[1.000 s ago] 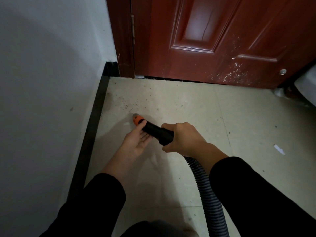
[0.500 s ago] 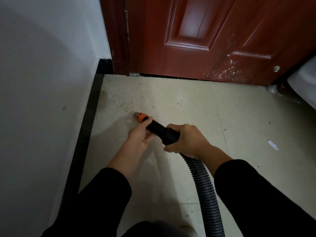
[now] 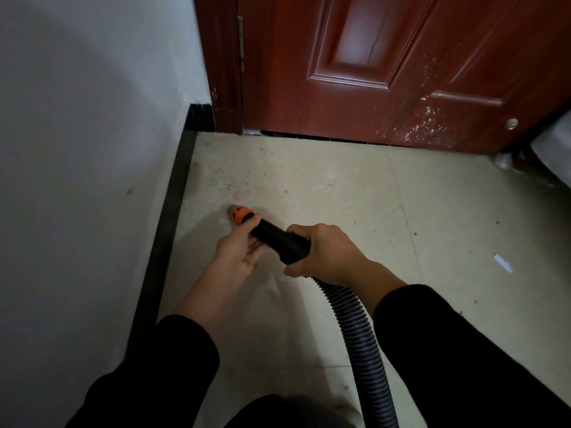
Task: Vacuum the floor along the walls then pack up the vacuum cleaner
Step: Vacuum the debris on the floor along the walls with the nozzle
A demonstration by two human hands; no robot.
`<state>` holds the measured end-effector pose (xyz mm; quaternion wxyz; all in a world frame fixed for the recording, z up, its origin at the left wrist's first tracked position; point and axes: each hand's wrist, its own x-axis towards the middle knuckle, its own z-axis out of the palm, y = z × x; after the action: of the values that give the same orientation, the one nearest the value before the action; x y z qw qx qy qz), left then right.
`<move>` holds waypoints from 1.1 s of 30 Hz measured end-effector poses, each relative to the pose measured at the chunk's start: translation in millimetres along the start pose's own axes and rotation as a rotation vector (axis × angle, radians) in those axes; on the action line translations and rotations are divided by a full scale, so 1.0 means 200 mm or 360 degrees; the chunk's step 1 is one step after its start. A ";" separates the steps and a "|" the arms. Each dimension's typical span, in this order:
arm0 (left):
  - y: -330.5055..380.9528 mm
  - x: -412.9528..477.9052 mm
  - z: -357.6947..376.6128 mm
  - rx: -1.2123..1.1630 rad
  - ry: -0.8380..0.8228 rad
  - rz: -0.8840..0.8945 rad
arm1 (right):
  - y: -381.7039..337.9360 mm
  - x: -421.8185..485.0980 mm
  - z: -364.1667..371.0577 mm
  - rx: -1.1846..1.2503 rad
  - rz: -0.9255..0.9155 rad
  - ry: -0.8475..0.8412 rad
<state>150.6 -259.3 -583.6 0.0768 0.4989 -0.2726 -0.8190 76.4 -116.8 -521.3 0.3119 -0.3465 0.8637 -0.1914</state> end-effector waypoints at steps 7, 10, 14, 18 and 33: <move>0.06 0.02 -0.04 -0.0002 -0.0052 -0.0002 | -0.05 0.06 0.02 -0.0050 -0.0037 0.0003; 0.06 0.05 0.00 -0.0007 -0.0104 -0.0018 | -0.03 0.07 0.01 -0.0082 -0.0016 0.0050; 0.05 0.08 0.06 0.0009 -0.0141 -0.0017 | 0.02 0.08 0.00 -0.0089 0.0018 0.0104; 0.04 0.12 0.12 0.0006 -0.0161 -0.0033 | 0.06 0.09 -0.02 -0.0098 0.0065 0.0134; -0.08 0.15 0.36 0.0098 -0.0256 -0.0099 | 0.21 0.01 -0.17 -0.0133 0.0262 0.0221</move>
<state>75.3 -232.1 -589.8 0.0138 0.4420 -0.2873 -0.8496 31.9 -85.1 -519.7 0.2514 -0.2730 0.9160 -0.1523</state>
